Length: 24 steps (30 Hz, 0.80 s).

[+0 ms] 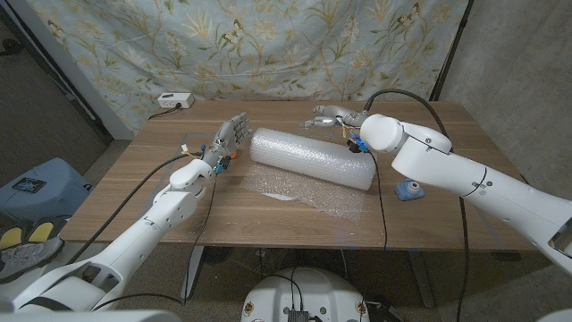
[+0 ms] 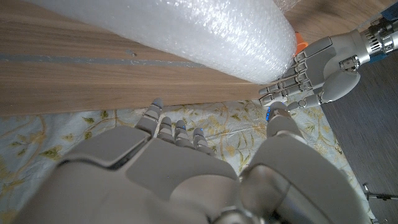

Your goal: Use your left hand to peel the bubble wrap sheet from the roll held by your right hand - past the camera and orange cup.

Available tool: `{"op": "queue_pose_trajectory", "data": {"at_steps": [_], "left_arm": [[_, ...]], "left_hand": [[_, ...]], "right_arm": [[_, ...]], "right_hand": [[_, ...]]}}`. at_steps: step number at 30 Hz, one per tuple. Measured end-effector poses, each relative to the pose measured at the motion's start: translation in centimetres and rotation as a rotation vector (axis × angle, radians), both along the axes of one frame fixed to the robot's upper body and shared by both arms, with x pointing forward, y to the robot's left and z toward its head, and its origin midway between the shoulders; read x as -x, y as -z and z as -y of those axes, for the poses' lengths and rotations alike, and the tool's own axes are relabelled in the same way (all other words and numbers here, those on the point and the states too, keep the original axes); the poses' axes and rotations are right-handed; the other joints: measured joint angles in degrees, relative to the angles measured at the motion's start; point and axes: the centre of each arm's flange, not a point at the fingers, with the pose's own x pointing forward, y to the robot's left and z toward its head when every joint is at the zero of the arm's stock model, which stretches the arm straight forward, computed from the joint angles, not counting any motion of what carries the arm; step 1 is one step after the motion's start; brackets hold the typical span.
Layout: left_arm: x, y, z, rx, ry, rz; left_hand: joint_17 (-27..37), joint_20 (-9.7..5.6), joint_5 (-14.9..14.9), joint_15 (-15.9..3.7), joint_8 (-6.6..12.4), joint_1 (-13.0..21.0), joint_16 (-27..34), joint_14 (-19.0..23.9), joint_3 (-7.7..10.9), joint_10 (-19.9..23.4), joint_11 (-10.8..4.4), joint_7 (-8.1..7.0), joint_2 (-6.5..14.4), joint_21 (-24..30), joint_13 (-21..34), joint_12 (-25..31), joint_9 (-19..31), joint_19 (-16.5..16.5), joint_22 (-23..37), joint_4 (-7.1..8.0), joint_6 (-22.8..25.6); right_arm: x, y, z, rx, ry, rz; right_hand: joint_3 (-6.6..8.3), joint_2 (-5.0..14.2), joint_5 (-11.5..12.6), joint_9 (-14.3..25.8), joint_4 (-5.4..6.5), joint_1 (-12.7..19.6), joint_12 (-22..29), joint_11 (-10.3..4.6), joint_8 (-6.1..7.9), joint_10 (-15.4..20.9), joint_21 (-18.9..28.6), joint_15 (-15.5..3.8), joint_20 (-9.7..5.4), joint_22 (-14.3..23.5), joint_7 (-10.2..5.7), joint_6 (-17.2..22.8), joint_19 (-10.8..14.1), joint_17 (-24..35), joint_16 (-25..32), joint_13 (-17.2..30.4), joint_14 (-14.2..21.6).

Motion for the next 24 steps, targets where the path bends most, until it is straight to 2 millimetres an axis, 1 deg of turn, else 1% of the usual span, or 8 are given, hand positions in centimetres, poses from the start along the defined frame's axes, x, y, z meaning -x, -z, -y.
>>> {"op": "queue_pose_trajectory", "data": {"at_steps": [5,8,9,10,11,12,19,24], "left_arm": [[0.0,0.3,-0.1,0.002,-0.001,-0.004],[0.0,0.4,-0.2,0.003,-0.002,-0.006],[0.0,0.4,-0.2,0.003,-0.002,-0.007],[0.1,0.4,-0.2,0.007,0.001,-0.003],[0.1,0.4,-0.2,0.007,0.001,-0.003],[0.1,0.4,-0.2,0.007,0.001,-0.003],[0.0,0.8,-0.3,0.012,0.004,-0.01],[0.0,1.0,-0.4,0.014,0.005,-0.014]], "left_hand": [[0.0,0.0,0.0,0.0,0.0,0.0,0.0,0.0,0.0,0.0,0.0,0.0,0.0,0.0,0.0,0.0,0.0,0.0,0.0,0.0,0.0],[0.0,0.0,0.0,0.0,0.0,0.2,0.0,0.0,-0.1,0.0,0.0,0.0,0.2,0.0,0.0,0.0,0.0,0.0,0.0,-0.09,0.0],[0.0,0.0,0.0,0.0,0.0,0.2,0.0,0.0,-0.16,0.0,0.0,0.0,0.2,0.0,0.0,0.0,0.0,0.0,0.0,-0.16,0.0],[0.0,0.0,0.0,0.0,0.0,0.2,0.0,0.0,-0.16,0.0,0.0,0.0,0.2,0.0,0.0,0.0,0.0,0.0,0.0,-0.16,0.0],[0.0,0.0,0.0,0.0,0.0,0.2,0.0,0.0,-0.16,0.0,0.0,0.0,0.2,0.0,0.0,0.0,0.0,0.0,0.0,-0.15,0.0],[0.0,0.0,0.0,0.0,0.0,0.2,0.0,0.0,-0.16,0.0,0.0,0.0,0.2,0.0,0.0,0.0,0.0,0.0,0.0,-0.16,0.0],[0.0,0.0,0.0,-0.01,0.0,0.2,0.0,0.0,-0.16,0.0,0.0,0.0,0.2,0.0,0.0,0.0,0.0,0.0,0.0,-0.15,0.0],[0.0,-0.01,0.0,-0.01,0.0,0.2,0.0,0.0,0.09,0.3,0.31,0.0,0.2,0.0,0.0,0.0,0.0,0.0,0.0,-0.4,0.0]], "right_arm": [[-0.1,0.1,-0.2,0.021,0.015,-0.018],[-0.2,0.3,0.1,0.027,0.031,-0.034],[-0.2,0.4,0.2,0.029,0.035,-0.037],[0.1,0.0,-1.5,0.064,0.015,-0.029],[0.0,0.0,-1.3,0.067,0.022,-0.034],[0.0,0.0,-2.1,0.088,0.014,-0.033],[-0.3,0.1,-2.9,0.16,0.045,-0.061],[-0.6,0.2,-3.5,0.213,0.063,-0.072]], "right_hand": [[-1.38,-1.44,1.3,0.0,0.42,1.4,0.3,-0.03,0.33,-1.0,0.0,-0.07,0.01,0.0,0.22,-0.6,-0.4,0.0,0.1,0.1,-0.5],[-4.7,-1.61,3.0,0.0,1.06,4.1,0.6,-0.01,0.37,-2.0,0.0,-0.18,0.2,0.0,0.11,-1.3,-0.6,0.3,0.4,0.5,-1.2],[-5.42,-1.58,3.3,0.0,1.14,4.6,0.6,-0.01,0.37,-2.0,0.0,-0.18,0.22,0.0,0.14,-1.3,-0.6,0.3,0.4,0.5,-1.2],[-5.87,-1.65,3.5,0.0,1.29,4.7,0.6,-0.02,0.37,-2.5,0.0,0.03,0.26,0.0,0.37,-1.6,-0.9,0.3,0.4,0.6,-1.5],[-6.34,-1.52,3.6,0.0,1.31,5.1,0.6,-0.09,0.37,-2.7,0.0,0.1,0.19,0.0,0.31,-2.0,-1.0,0.3,0.4,0.6,-1.5],[-6.67,-1.59,3.6,0.0,1.33,5.2,0.6,0.06,0.37,-2.9,0.0,0.1,0.01,0.0,0.12,-2.1,-1.2,0.3,0.4,0.6,-1.5],[-8.82,-1.59,4.4,0.3,1.87,5.2,0.6,-0.03,0.37,-3.7,0.0,0.1,-0.32,0.0,0.23,-3.5,-3.0,0.3,0.4,0.6,-1.5],[-9.22,-1.59,4.7,0.3,1.92,5.2,0.6,-0.03,0.37,-3.7,0.0,0.1,-0.32,0.0,0.23,-3.5,-3.0,0.3,0.4,0.6,-1.5]]}}
